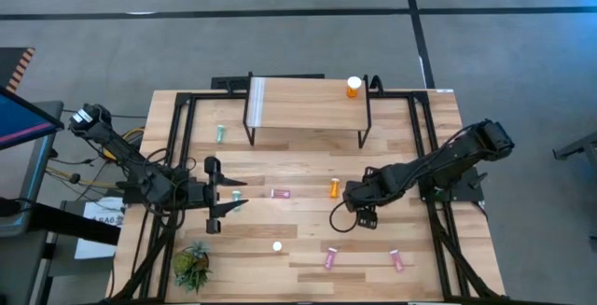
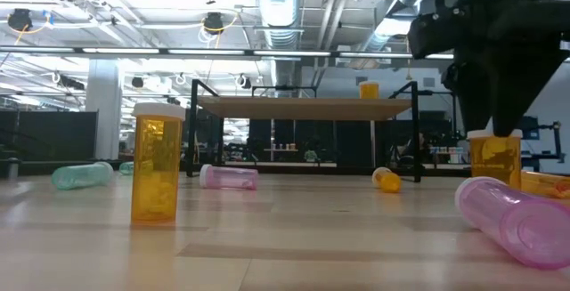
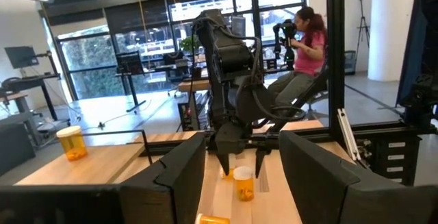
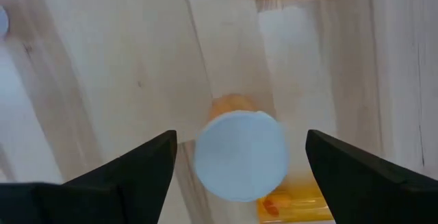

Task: Pick and place medicine bottles onto shelf by color
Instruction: Put the large orange pill bottle on the shelf aligned with the other large orange pill bottle

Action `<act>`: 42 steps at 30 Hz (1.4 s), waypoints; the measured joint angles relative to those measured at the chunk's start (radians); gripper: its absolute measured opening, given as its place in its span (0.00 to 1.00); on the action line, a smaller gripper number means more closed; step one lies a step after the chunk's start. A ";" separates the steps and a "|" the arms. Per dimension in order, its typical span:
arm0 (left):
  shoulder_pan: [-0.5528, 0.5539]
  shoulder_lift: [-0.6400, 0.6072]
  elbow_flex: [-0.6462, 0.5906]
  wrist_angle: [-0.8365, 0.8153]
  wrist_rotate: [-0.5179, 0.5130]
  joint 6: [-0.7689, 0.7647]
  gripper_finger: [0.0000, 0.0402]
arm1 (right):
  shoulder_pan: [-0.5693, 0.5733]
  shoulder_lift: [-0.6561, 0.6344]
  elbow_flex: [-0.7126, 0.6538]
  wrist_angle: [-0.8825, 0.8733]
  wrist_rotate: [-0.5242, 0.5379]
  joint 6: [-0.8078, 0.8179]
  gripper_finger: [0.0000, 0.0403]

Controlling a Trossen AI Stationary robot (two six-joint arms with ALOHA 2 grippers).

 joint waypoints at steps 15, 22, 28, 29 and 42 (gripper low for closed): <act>0.000 0.000 0.000 0.004 0.000 0.000 0.45 | -0.001 0.001 0.000 -0.024 0.000 0.011 0.67; 0.000 0.000 0.000 0.004 -0.001 0.000 0.45 | -0.001 0.001 0.002 -0.029 0.000 0.010 0.56; 0.000 0.000 0.000 0.004 -0.001 0.000 0.45 | -0.001 0.000 0.002 -0.032 0.000 0.003 0.50; 0.000 0.000 0.000 0.004 -0.001 0.000 0.45 | -0.001 0.000 0.002 -0.032 0.000 0.002 0.50; 0.000 0.000 0.000 0.004 -0.001 -0.002 0.45 | -0.032 0.003 0.096 -0.142 -0.002 -0.031 0.51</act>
